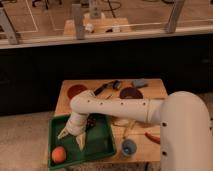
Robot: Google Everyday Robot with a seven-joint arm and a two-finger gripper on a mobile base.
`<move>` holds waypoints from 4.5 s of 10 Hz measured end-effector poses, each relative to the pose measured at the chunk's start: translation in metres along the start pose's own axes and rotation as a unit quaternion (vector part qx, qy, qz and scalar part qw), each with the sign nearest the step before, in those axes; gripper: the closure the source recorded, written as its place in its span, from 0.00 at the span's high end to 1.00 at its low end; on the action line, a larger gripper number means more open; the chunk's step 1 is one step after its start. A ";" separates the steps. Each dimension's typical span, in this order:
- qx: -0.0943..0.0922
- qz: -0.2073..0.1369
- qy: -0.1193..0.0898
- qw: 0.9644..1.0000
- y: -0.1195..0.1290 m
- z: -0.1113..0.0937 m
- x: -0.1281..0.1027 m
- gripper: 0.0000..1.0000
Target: Place apple in table surface
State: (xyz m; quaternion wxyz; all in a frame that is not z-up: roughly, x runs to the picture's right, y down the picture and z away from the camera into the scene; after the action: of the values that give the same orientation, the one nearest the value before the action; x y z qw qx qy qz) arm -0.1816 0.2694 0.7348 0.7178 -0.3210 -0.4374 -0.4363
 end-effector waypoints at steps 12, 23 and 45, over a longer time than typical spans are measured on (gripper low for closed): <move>-0.008 0.020 -0.067 0.998 -0.008 0.031 -0.019 0.80; -0.023 0.012 -0.083 0.996 -0.014 0.042 -0.031 0.40; 0.156 -0.044 -0.108 0.981 -0.039 -0.091 -0.020 0.60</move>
State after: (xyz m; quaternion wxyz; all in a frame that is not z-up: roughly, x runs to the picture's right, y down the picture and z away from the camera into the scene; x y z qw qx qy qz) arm -0.1903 0.1829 0.6825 0.6878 -0.2311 -0.5886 -0.3563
